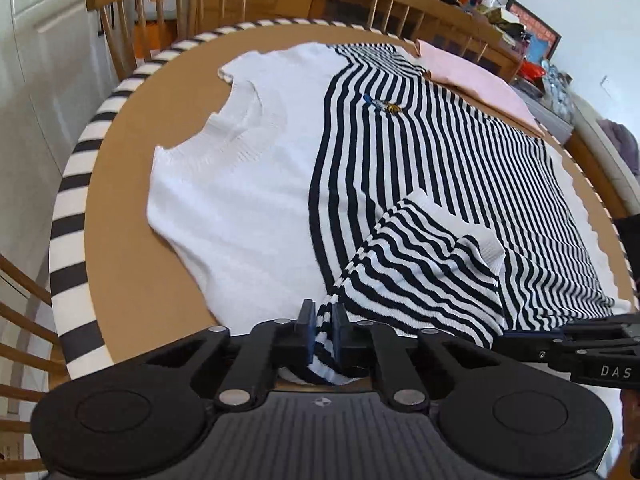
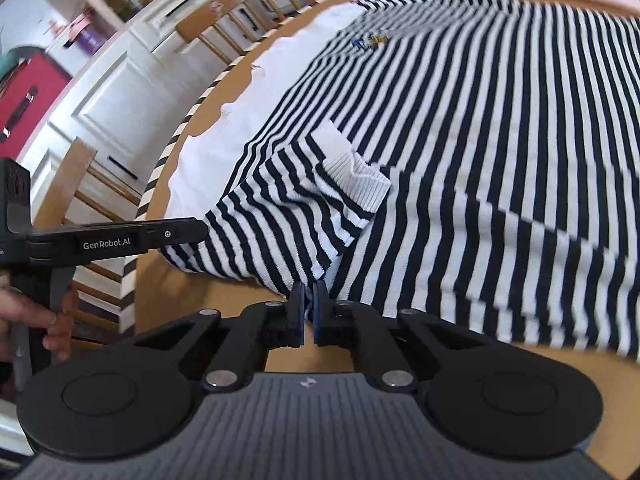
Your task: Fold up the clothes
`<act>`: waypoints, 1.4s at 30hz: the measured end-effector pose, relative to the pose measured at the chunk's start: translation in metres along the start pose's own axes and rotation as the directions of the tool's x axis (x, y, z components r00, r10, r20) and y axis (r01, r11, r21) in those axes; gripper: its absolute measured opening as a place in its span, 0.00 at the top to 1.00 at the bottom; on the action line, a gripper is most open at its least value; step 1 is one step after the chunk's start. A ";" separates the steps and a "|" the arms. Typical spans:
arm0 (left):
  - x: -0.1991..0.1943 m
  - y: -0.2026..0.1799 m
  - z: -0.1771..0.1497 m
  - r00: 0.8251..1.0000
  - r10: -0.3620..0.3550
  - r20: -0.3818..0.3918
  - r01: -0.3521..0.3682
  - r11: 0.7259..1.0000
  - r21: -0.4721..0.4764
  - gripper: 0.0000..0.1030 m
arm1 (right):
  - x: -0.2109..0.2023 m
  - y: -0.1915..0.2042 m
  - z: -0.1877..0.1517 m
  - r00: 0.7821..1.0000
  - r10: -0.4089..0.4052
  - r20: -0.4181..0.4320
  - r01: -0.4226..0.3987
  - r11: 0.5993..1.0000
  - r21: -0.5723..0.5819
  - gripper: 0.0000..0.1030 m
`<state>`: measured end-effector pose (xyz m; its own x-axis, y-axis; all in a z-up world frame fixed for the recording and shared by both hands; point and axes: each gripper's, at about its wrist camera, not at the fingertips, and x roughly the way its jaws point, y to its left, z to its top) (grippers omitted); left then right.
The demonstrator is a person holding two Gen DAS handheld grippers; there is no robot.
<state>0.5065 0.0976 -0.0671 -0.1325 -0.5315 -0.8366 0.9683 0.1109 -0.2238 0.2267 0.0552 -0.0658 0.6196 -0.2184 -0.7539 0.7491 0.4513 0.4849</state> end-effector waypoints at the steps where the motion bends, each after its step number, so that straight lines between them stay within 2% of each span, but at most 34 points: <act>1: 0.000 0.003 0.000 1.000 -0.007 -0.007 0.007 1.000 0.005 0.93 | -0.002 0.002 -0.003 1.000 -0.006 0.000 0.006 1.000 0.015 0.97; 5: -0.007 0.010 -0.008 1.000 -0.027 -0.008 0.027 0.998 0.052 0.92 | -0.004 0.005 -0.009 0.999 -0.042 0.019 0.040 0.995 0.094 0.96; 8: -0.015 0.015 -0.005 0.997 -0.078 0.016 0.077 0.996 0.046 0.91 | -0.011 0.013 -0.004 0.994 -0.106 0.017 0.103 0.989 0.103 0.93; 10: -0.023 0.018 -0.001 0.992 -0.119 0.040 0.117 0.992 0.045 0.89 | -0.028 0.020 0.004 0.980 -0.173 0.096 0.165 0.982 0.087 0.91; 12: -0.027 0.012 0.009 0.978 -0.189 0.084 0.183 0.980 0.072 0.78 | -0.026 0.024 0.015 0.965 -0.213 0.157 0.204 0.977 0.069 0.88; 14: -0.017 -0.001 0.019 0.957 -0.275 0.093 0.264 0.958 0.115 0.78 | -0.022 0.027 0.026 0.945 -0.247 0.214 0.241 0.969 0.053 0.88; 18: 0.024 -0.033 0.020 0.927 -0.373 -0.023 0.370 0.906 0.206 0.78 | 0.011 0.023 0.039 0.934 -0.295 0.203 0.297 0.955 0.024 0.88; 19: 0.033 -0.037 0.016 0.932 -0.356 -0.066 0.362 0.907 0.215 0.79 | 0.017 0.021 0.040 0.929 -0.311 0.201 0.314 0.949 0.017 0.89; 21: 0.032 -0.034 0.010 0.935 -0.350 -0.049 0.351 0.905 0.239 0.86 | 0.022 0.013 0.039 0.902 -0.394 0.175 0.401 0.916 -0.005 0.88; 22: 0.031 -0.030 0.011 0.933 -0.354 -0.066 0.359 0.906 0.223 0.86 | 0.018 0.009 0.039 0.898 -0.404 0.175 0.408 0.913 0.011 0.82; 25: 0.029 -0.019 0.015 0.927 -0.363 -0.092 0.373 0.913 0.164 0.85 | 0.007 0.004 0.041 0.897 -0.399 0.190 0.397 0.916 0.050 0.83; 28: 0.028 -0.022 0.027 0.916 -0.396 -0.055 0.400 0.904 0.149 0.83 | 0.013 0.018 0.048 0.936 -0.293 0.197 0.306 0.951 -0.040 0.83; 29: 0.029 -0.025 0.032 0.912 -0.408 -0.049 0.410 0.900 0.145 0.77 | 0.018 0.022 0.050 0.949 -0.258 0.180 0.273 0.960 -0.067 0.85; 31: 0.038 -0.026 0.037 0.919 -0.387 -0.079 0.395 0.910 0.130 0.74 | 0.031 0.022 0.051 0.953 -0.269 0.141 0.284 0.953 -0.102 0.85; 32: 0.042 -0.025 0.039 0.922 -0.375 -0.097 0.384 0.916 0.114 0.78 | 0.034 0.018 0.049 0.953 -0.272 0.134 0.286 0.953 -0.104 0.86; 33: 0.047 -0.023 0.040 0.925 -0.362 -0.116 0.373 0.923 0.098 0.78 | 0.031 0.015 0.050 0.958 -0.259 0.124 0.270 0.959 -0.086 0.86; 35: 0.048 -0.018 0.049 0.917 -0.370 -0.152 0.382 0.923 0.056 0.77 | 0.024 0.008 0.054 0.969 -0.226 0.104 0.231 0.972 -0.043 0.84; 37: 0.044 -0.018 0.067 0.913 -0.377 -0.155 0.388 0.920 0.051 0.68 | 0.009 0.002 0.067 0.971 -0.200 0.131 0.201 0.980 0.002 0.78; 39: 0.039 -0.020 0.092 0.911 -0.394 -0.126 0.404 0.911 0.076 0.50 | -0.006 0.000 0.086 0.964 -0.199 0.178 0.198 0.980 0.022 0.75; 42: 0.044 -0.024 0.146 0.923 -0.377 -0.081 0.385 0.911 0.145 0.37 | -0.016 -0.012 0.126 0.943 -0.217 0.253 0.216 0.976 0.032 0.75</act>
<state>0.5085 -0.0507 -0.0256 -0.5041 -0.4645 -0.7281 0.8624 -0.2255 -0.4532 0.2374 -0.0557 -0.0031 0.4812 -0.5226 -0.7038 0.8723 0.3654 0.3250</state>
